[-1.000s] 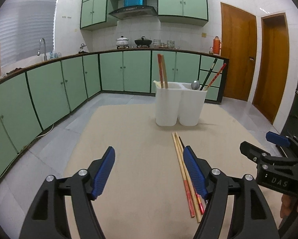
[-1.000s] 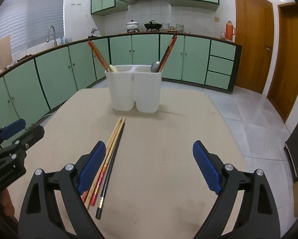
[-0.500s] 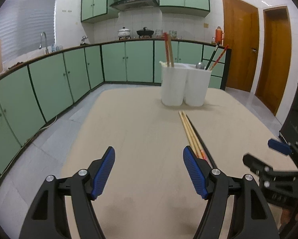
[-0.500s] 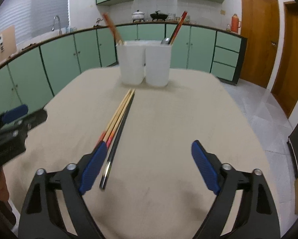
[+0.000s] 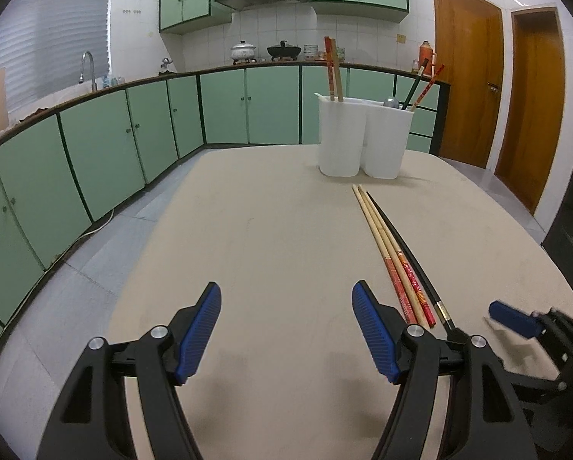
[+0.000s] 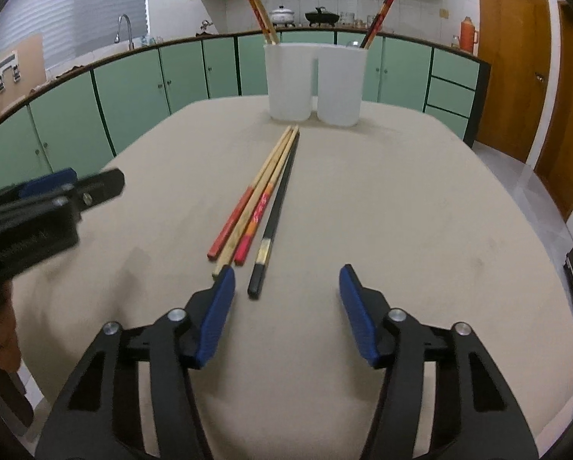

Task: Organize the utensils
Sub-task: 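Grasp the second black chopstick with the right gripper, then grasp a red-patterned chopstick with the left gripper while the right gripper holds the black chopstick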

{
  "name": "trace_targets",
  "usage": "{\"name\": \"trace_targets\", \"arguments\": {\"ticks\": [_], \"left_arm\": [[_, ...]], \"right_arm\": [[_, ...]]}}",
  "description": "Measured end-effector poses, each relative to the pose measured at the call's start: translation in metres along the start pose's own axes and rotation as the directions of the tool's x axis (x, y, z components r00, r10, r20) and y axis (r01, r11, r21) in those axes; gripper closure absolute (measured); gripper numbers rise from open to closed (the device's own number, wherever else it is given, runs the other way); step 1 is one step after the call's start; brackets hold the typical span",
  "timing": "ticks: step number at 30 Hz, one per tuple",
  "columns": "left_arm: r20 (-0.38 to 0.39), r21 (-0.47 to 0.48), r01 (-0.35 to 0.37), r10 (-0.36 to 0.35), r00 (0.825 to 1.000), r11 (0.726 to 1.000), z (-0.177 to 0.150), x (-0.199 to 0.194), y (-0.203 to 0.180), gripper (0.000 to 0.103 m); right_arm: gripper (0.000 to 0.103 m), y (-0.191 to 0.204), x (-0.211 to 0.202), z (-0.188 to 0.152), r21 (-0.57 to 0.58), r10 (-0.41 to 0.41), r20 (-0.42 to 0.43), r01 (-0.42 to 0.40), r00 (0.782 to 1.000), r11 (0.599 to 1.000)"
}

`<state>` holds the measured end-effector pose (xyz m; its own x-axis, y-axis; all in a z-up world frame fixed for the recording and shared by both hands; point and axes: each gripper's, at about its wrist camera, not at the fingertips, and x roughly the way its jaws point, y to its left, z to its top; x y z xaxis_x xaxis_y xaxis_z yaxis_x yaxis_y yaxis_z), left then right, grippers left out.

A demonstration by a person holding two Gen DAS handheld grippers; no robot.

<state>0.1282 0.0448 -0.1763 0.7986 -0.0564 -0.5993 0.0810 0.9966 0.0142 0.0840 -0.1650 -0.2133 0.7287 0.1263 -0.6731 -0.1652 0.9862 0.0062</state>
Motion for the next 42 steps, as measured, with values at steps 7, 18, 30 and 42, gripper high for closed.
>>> {"name": "trace_targets", "arguments": {"ticks": [7, 18, 30, 42], "left_arm": [[-0.004, -0.009, 0.005, -0.005, 1.000, 1.000, 0.000, 0.001, 0.003, 0.033], [-0.032, 0.011, 0.027, -0.026, 0.999, 1.000, -0.002, 0.008, -0.009, 0.033], [-0.115, 0.033, 0.077, -0.073, 0.991, 0.996, -0.012, 0.024, -0.031, 0.033], [-0.159, 0.037, 0.117, -0.110, 0.981, 0.992, -0.016, 0.031, -0.053, 0.033]], "right_arm": [[0.063, 0.002, 0.005, 0.000, 0.010, -0.009, 0.007, 0.009, 1.000, 1.000], [0.097, 0.001, 0.009, -0.001, -0.017, -0.005, 0.019, 0.005, 1.000, 1.000], [0.097, -0.040, 0.007, 0.002, 0.055, -0.063, 0.011, 0.062, 0.998, 0.997], [0.097, -0.066, 0.000, 0.007, 0.088, -0.093, 0.062, 0.087, 0.994, 0.992]]}}
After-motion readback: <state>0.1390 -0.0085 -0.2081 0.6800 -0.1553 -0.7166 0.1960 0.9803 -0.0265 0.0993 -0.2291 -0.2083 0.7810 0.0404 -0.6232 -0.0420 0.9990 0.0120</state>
